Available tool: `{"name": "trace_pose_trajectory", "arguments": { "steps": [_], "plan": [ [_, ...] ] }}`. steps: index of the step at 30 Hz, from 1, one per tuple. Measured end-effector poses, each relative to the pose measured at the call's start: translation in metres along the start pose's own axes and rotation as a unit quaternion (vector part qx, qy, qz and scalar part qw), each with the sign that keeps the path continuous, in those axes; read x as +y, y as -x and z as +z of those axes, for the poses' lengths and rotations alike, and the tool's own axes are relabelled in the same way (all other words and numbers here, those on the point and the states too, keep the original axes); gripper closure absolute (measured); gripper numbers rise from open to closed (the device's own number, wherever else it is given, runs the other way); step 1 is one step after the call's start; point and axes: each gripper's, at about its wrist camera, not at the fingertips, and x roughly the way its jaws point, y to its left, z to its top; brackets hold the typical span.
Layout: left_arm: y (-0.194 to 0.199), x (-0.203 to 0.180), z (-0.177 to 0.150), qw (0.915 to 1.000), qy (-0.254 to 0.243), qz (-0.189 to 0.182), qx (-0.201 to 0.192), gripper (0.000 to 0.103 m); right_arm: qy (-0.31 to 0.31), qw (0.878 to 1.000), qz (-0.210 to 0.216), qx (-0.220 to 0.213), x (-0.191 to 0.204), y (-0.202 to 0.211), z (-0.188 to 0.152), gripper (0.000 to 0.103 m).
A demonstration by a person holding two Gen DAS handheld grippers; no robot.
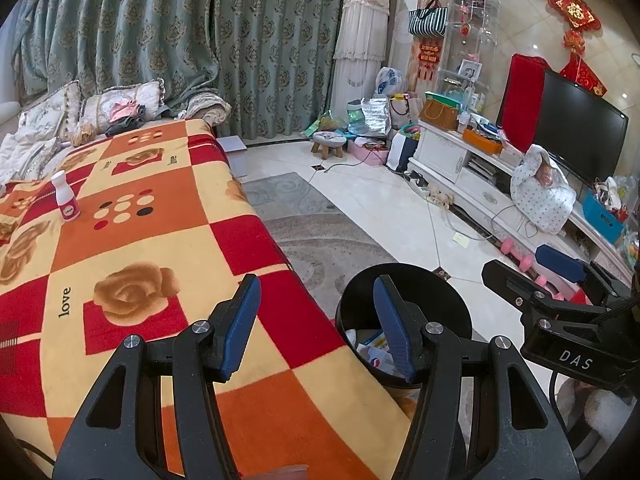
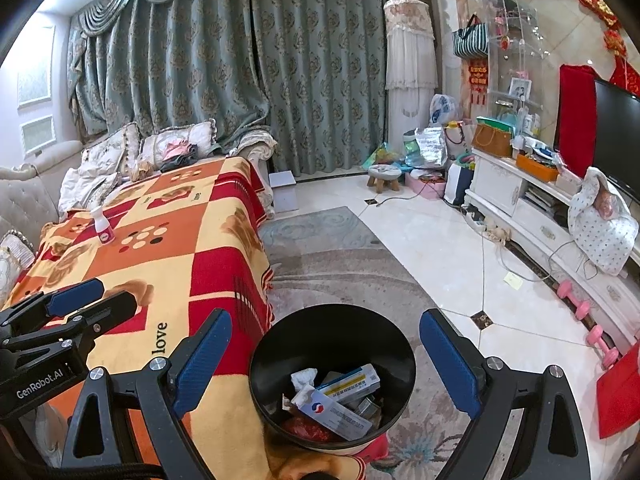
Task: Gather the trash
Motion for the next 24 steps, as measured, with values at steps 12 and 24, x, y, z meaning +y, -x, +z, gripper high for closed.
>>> {"name": "trace_pose_trajectory", "arguments": {
  "steps": [12, 24],
  "plan": [
    [-0.0030, 0.0035, -0.0014, 1.0000, 0.006, -0.001, 0.004, 0.045, 0.001, 1.000, 0.001, 0.005, 0.0009, -0.0049, -0.0011, 0.009],
    [-0.0062, 0.0041, -0.0042, 1.0000, 0.005, -0.001, 0.007, 0.045, 0.001, 1.000, 0.002, 0.010, 0.0006, -0.0081, -0.0023, 0.009]
  ]
}}
